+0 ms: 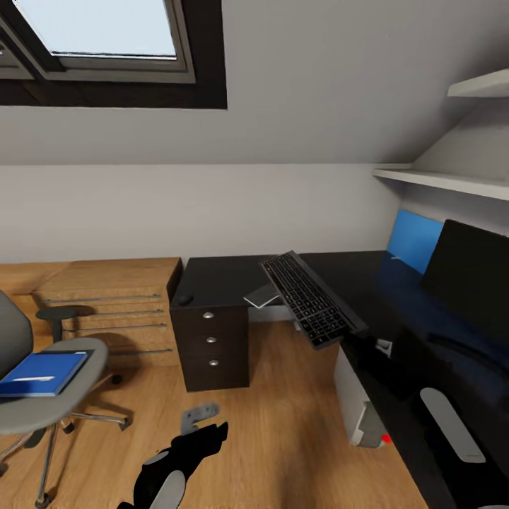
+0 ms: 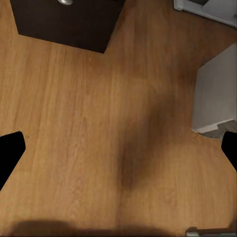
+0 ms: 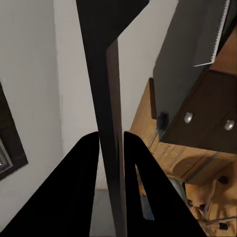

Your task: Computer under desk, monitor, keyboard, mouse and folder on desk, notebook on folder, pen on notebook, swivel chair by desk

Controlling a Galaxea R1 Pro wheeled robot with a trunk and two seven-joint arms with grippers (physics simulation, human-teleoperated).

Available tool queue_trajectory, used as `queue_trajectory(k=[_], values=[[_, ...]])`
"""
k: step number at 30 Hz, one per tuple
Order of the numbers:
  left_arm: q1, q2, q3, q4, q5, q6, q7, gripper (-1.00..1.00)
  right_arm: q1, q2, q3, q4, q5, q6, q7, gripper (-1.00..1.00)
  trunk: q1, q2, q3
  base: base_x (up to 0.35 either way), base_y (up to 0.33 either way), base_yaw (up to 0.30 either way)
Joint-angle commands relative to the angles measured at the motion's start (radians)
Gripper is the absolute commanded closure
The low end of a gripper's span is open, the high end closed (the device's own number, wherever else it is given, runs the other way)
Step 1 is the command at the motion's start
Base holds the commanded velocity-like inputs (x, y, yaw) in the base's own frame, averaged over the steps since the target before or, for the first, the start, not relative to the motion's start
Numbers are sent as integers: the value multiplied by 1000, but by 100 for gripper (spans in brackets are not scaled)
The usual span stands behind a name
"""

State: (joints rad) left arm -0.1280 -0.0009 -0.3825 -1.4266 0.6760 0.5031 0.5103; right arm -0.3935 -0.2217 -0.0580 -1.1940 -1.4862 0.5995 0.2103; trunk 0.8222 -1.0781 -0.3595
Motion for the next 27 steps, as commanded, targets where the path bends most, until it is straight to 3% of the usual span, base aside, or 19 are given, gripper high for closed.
queue_trajectory(k=[1,4,5,6,13,14,18,27], values=[[-1,0,-1,-2,10,2,10,-100,-1,0,-4,3,-17,11,2,100,0,-1,-1,-220,-287,0],[-1,1,-1,-2,10,2,10,-100,-1,0,-29,36,-54,38,-4,100,0,-1,-1,-220,-287,0],[-1,1,-1,-2,10,0,10,-100,-1,0,-69,73,-72,64,-6,100,0,-1,-1,-223,-279,0],[-1,1,-1,-2,10,-1,10,-100,-1,1,-81,80,-76,73,-7,100,0,-1,-1,-228,-267,0],[-1,2,-1,-2,10,-3,10,-100,-1,1,-104,96,-81,97,-44,100,0,-1,-1,-181,-201,0],[-1,2,-1,-2,10,-4,10,-100,-1,1,-112,99,-81,97,-76,100,0,-1,-1,-32,-37,0],[-1,3,-1,-2,10,-4,10,-100,-1,2,-154,102,-81,97,-99,100,0,-1,-1,-13,-15,0],[-1,4,-1,-2,10,-4,10,-100,-1,2,-167,145,-81,93,-120,100,0,-1,-1,-1,-1,0]])
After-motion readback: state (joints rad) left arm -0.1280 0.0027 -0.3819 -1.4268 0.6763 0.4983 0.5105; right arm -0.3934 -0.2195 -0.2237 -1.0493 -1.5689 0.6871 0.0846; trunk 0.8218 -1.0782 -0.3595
